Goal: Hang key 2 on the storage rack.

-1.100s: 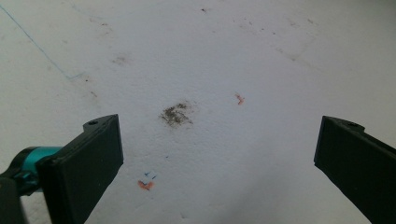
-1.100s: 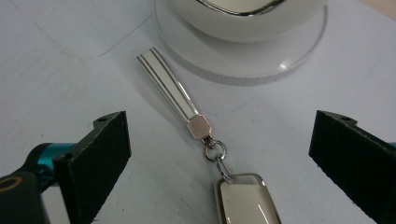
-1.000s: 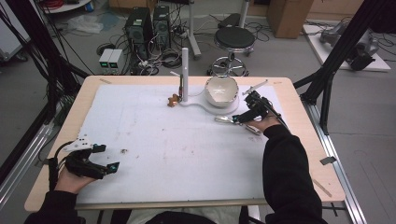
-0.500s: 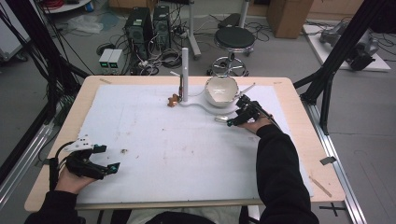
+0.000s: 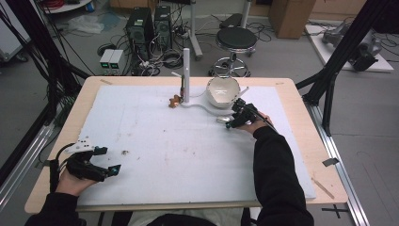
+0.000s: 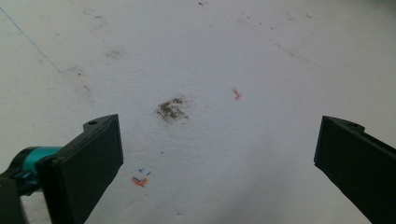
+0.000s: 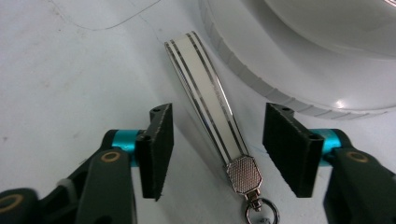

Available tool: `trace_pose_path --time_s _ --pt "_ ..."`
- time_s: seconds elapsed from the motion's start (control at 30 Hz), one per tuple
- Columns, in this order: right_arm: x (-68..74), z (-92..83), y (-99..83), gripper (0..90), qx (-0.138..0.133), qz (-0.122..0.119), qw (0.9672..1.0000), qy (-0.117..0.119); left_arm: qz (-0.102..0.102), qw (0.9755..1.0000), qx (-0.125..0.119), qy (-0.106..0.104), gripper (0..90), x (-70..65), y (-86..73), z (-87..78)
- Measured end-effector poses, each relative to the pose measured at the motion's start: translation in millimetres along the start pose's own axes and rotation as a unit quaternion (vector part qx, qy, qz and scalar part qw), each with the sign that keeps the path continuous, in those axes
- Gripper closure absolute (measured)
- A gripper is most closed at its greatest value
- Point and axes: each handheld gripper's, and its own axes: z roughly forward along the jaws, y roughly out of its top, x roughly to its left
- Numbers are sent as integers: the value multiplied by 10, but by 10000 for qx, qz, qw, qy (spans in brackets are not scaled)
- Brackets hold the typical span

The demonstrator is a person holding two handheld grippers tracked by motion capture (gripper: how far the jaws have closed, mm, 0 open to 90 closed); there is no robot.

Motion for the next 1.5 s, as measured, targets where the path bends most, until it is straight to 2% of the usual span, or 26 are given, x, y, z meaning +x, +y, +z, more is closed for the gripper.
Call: trace_pose_path --time_s 0.03,0.1,0.23,0.33,0.37,0.43,0.63,0.7,0.8,0.87,1.03,1.17,1.3,1.5 --pt "-9 6 3 474 -16 -33 10000 -21 -1 10000 3 3 17 0 0 1" --pt "-22 17 6 521 -23 72 10000 -47 6 10000 12 3 17 3 -1 0" --pt "-48 45 -2 622 32 202 9997 145 9 10000 9 -8 17 8 -1 -1" --pt "-22 33 7 740 73 19 9998 210 -14 10000 6 -2 17 8 -2 1" --pt "-12 33 9 745 79 -57 9998 191 -6 10000 6 -14 17 8 -1 -2" --pt "7 26 14 750 124 -51 9998 144 -9 10000 -2 -16 17 8 -1 -6" --pt "25 10 12 752 190 122 9997 94 -28 10000 -21 0 17 6 -3 -8" --pt "35 6 12 752 207 196 9996 86 -28 10000 -27 17 17 9 -1 -3" --pt "48 -9 7 752 248 521 9983 85 -33 10000 -45 26 17 11 1 -2" --pt "78 -36 8 752 191 594 9981 19 -30 10000 -56 23 17 7 1 -6" --pt "134 -180 14 754 121 590 9981 -106 -17 10000 -66 13 17 2 -5 -13" --pt "145 -312 -9 754 44 689 9976 -7 0 9999 -108 26 17 7 -3 -19" --pt "130 -485 -24 754 -234 775 9966 -130 -5 9996 -263 77 17 11 9 -34" --pt "85 -815 -66 754 -884 1113 9898 -134 -35 9994 -321 82 17 28 18 -24"
